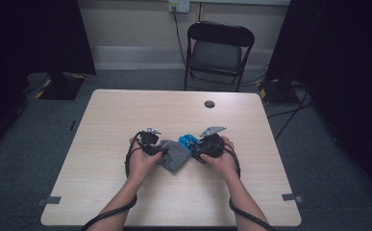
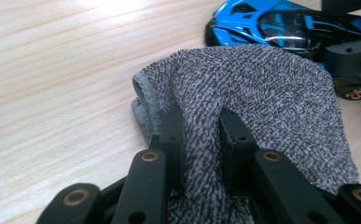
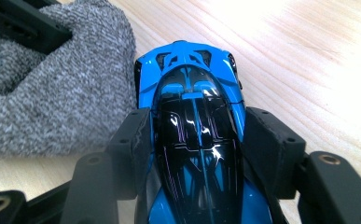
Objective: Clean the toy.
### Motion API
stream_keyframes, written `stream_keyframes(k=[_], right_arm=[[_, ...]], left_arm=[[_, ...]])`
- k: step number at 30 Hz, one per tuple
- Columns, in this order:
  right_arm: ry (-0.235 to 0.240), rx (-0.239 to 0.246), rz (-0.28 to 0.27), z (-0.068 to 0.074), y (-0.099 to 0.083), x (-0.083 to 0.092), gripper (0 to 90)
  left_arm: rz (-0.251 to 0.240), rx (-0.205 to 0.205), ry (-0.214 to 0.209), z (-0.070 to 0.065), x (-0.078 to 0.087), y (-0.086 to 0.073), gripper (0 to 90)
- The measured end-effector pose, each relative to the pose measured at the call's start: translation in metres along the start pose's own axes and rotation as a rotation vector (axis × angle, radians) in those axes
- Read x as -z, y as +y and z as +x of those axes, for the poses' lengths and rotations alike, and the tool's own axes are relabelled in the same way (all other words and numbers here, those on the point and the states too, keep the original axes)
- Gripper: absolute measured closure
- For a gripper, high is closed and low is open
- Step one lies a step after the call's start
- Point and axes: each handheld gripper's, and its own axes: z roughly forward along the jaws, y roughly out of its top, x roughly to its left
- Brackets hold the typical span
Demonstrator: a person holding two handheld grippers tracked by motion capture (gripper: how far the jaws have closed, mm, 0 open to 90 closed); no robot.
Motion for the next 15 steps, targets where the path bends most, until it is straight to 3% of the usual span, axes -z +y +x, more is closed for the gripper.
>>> stream_keyframes(k=[15], right_arm=[[0.001,0.001,-0.001,0.0,0.0,0.0,42.4]], left_arm=[[-0.001,0.045,0.023,0.018,0.004,0.003,73.9]])
